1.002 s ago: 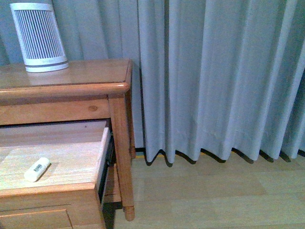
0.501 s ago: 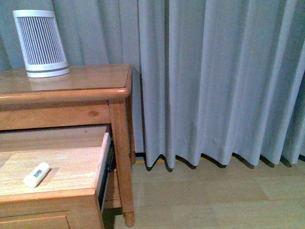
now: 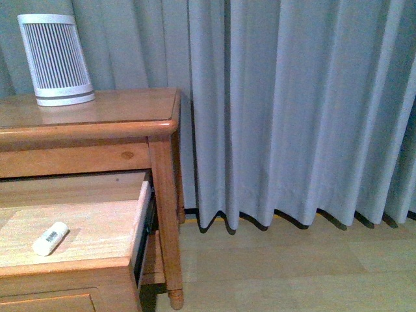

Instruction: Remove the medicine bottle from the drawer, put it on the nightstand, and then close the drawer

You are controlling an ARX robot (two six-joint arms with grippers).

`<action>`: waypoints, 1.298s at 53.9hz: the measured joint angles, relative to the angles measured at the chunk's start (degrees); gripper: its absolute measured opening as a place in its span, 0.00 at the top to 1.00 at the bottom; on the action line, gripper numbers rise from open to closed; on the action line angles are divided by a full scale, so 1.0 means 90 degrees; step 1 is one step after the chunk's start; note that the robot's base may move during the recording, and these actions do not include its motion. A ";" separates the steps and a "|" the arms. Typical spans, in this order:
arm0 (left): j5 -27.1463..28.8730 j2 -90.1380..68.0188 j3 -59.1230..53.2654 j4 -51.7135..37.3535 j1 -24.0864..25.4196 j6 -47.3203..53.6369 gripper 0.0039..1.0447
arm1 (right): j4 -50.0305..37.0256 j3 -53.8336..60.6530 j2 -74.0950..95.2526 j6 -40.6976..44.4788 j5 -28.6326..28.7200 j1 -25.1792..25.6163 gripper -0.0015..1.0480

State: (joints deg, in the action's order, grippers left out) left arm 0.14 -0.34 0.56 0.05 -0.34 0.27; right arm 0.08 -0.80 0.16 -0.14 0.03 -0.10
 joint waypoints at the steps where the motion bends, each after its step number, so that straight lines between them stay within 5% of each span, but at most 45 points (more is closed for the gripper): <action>1: 0.0000 0.0000 0.0000 0.0000 0.0000 0.0000 0.97 | 0.0000 0.0000 0.0000 0.0000 0.0000 0.0000 0.07; 15: 0.0000 0.0000 0.0000 0.0000 0.0000 -0.0002 0.97 | 0.0000 0.0000 0.0000 0.0000 0.0000 0.0000 0.07; 39: -0.0022 0.0002 0.0000 0.0000 0.0002 -0.0012 0.07 | 0.0000 0.0000 -0.0002 0.0000 -0.0027 0.0000 0.07; 70: -0.0012 0.0024 0.0005 -0.0005 0.0015 -0.0015 0.06 | -0.0007 0.0000 0.0005 0.0000 -0.0005 0.0005 0.07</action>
State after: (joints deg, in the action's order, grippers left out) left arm 0.03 -0.12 0.60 0.01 -0.21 0.14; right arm 0.01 -0.80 0.21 -0.14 -0.01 -0.05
